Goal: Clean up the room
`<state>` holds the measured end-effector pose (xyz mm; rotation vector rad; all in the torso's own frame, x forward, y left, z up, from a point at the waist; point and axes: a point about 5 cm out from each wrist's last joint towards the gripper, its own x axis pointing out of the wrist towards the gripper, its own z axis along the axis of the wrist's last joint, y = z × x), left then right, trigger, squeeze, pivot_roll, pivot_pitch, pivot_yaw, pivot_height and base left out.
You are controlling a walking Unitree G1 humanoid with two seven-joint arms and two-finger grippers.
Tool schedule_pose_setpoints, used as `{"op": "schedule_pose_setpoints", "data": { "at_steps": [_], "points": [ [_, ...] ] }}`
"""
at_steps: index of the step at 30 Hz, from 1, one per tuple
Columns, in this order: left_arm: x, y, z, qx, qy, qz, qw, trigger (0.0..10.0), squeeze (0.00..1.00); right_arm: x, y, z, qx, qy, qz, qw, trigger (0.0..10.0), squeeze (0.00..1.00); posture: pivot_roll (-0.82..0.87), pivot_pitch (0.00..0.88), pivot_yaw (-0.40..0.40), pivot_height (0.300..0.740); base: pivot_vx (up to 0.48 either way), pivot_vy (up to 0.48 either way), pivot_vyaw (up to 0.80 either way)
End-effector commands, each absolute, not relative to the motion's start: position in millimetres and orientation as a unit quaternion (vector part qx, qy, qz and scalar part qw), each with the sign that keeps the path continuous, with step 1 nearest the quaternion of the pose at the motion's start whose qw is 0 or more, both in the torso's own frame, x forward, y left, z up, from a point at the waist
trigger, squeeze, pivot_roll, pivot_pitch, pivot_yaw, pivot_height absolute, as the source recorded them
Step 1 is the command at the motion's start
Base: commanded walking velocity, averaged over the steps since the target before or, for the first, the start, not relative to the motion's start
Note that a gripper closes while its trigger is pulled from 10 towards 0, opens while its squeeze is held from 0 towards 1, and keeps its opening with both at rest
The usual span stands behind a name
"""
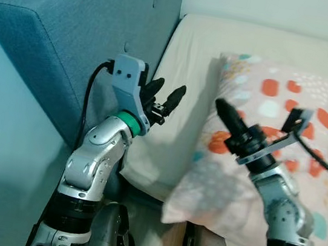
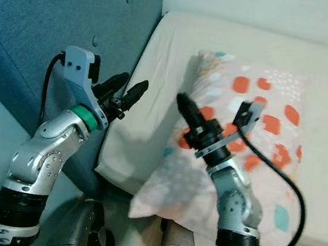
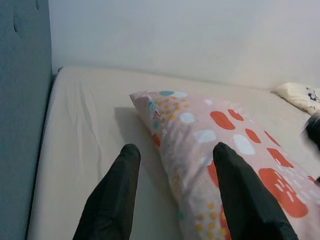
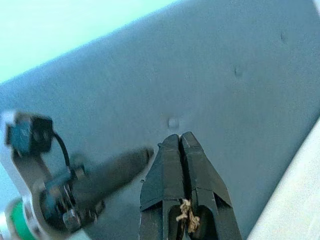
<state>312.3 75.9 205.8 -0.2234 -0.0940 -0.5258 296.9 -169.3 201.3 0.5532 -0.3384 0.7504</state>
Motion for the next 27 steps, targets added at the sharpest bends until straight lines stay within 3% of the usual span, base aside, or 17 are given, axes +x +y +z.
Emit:
{"op": "schedule_pose_setpoints", "data": {
  "at_steps": [1, 4, 5, 7, 8, 9, 10, 12, 13, 14, 15, 17, 23, 27],
  "points": [
    [311, 77, 202, -0.111, -0.032, -0.260, 0.959, 10.0, 0.00, 297, -171, 204, 0.255, -0.157, 0.353, 0.886, 0.0, 0.00, -0.03, 0.078, 0.116, 0.625, 0.000, 0.000, 0.00],
    [311, 77, 201, -0.110, -0.027, -0.263, 0.958, 10.0, 0.00, 298, -172, 204, 0.249, -0.155, 0.347, 0.891, 0.0, 0.00, -0.03, 0.078, 0.116, 0.625, 0.000, 0.000, 0.00],
    [310, 76, 196, -0.092, -0.009, -0.276, 0.957, 10.0, 0.00, 301, -178, 199, 0.242, -0.142, 0.317, 0.906, 10.0, 0.00, -0.03, 0.076, 0.108, 0.625, 0.000, 0.000, 0.00],
    [304, 77, 164, -0.029, 0.072, -0.305, 0.949, 10.0, 0.00, 312, -212, 170, 0.202, -0.099, 0.147, 0.963, 10.0, 0.00, -0.02, 0.078, 0.110, 0.625, 0.000, 0.000, 0.00],
    [302, 79, 153, -0.016, 0.100, -0.311, 0.945, 10.0, 0.00, 313, -225, 161, 0.179, -0.085, 0.083, 0.977, 10.0, 0.00, -0.02, 0.078, 0.110, 0.625, 0.000, 0.000, 0.00],
    [302, 79, 153, -0.016, 0.100, -0.311, 0.945, 10.0, 0.00, 313, -225, 161, 0.179, -0.085, 0.083, 0.977, 10.0, 0.00, -0.02, 0.078, 0.110, 0.625, 0.000, 0.000, 0.00],
    [298, 80, 143, -0.038, 0.136, -0.319, 0.937, 10.0, 0.00, 310, -244, 152, 0.125, -0.072, 0.001, 0.990, 10.0, 0.00, -0.04, 0.080, 0.114, 0.625, 0.000, 0.000, 0.00],
    [296, 81, 139, -0.059, 0.156, -0.324, 0.931, 10.0, 0.00, 307, -256, 148, 0.089, -0.066, -0.043, 0.993, 10.0, 0.00, -0.04, 0.080, 0.114, 0.625, 0.000, 0.000, 0.00],
    [295, 77, 134, -0.085, 0.175, -0.330, 0.924, 10.0, 0.32, 297, -274, 140, 0.015, -0.039, -0.110, 0.993, 10.0, 0.00, -0.05, 0.077, 0.116, 0.625, 0.000, 0.000, 0.00],
    [295, 77, 134, -0.085, 0.175, -0.330, 0.924, 10.0, 0.32, 297, -274, 140, 0.015, -0.039, -0.110, 0.993, 10.0, 0.00, -0.05, 0.077, 0.116, 0.625, 0.000, 0.000, 0.00],
    [297, 69, 127, -0.108, 0.192, -0.332, 0.917, 10.0, 1.00, 285, -293, 131, -0.047, -0.011, -0.167, 0.985, 10.0, 0.00, -0.07, 0.081, 0.117, 0.625, 0.000, 0.000, 0.00],
    [301, 55, 117, -0.138, 0.214, -0.334, 0.908, 10.0, 1.00, 265, -315, 118, -0.128, 0.035, -0.229, 0.964, 10.0, 0.00, -0.09, 0.088, 0.116, 0.625, 0.000, 0.000, 0.00],
    [309, 34, 102, -0.187, 0.244, -0.326, 0.894, 10.0, 1.00, 238, -332, 99, -0.145, 0.059, -0.256, 0.954, 10.0, 0.00, -0.12, 0.119, 0.104, 0.625, 0.000, 0.000, 0.00],
    [311, 26, 90, -0.206, 0.270, -0.318, 0.885, 10.0, 1.00, 231, -328, 92, -0.130, 0.035, -0.237, 0.962, 10.0, 0.00, -0.13, 0.136, 0.099, 0.625, 0.000, 0.000, 0.00]
  ]
}}
